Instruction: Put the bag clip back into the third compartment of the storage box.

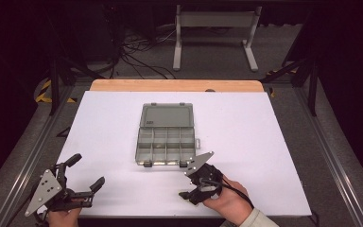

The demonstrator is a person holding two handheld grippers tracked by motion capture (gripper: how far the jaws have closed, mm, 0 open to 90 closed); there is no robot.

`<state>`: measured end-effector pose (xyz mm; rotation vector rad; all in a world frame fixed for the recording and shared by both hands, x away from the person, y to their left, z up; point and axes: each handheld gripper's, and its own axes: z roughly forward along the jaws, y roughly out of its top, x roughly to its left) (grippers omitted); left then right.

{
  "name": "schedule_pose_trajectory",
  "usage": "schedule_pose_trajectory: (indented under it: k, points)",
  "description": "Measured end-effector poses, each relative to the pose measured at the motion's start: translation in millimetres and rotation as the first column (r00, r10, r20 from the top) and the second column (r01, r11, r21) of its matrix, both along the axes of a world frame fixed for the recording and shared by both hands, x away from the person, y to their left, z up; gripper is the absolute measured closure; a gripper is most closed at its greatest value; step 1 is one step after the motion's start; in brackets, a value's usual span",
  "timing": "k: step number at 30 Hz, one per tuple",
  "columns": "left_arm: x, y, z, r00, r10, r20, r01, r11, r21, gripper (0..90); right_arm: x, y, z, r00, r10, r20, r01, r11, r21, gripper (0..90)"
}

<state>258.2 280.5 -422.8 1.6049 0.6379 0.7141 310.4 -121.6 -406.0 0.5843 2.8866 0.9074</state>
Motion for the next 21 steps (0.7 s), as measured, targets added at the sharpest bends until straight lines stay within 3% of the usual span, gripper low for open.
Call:
schedule_pose_trajectory:
  k: [10, 21]
  points:
    - [0.0, -0.2, -0.2, 1.0, 0.001, -0.002, -0.001, 1.0, -0.002, 0.2, -4.6, 5.3, -9.0, 0.9981, 0.017, -0.06, -0.023, 0.995, -0.093, 35.8]
    - [0.1, -0.4, -0.3, 1.0, 0.0, -0.001, 0.0, 1.0, 0.0, 0.2, -8.3, 9.2, -16.3, 0.995, 0.03, -0.096, -0.046, 0.985, -0.164, 37.5]
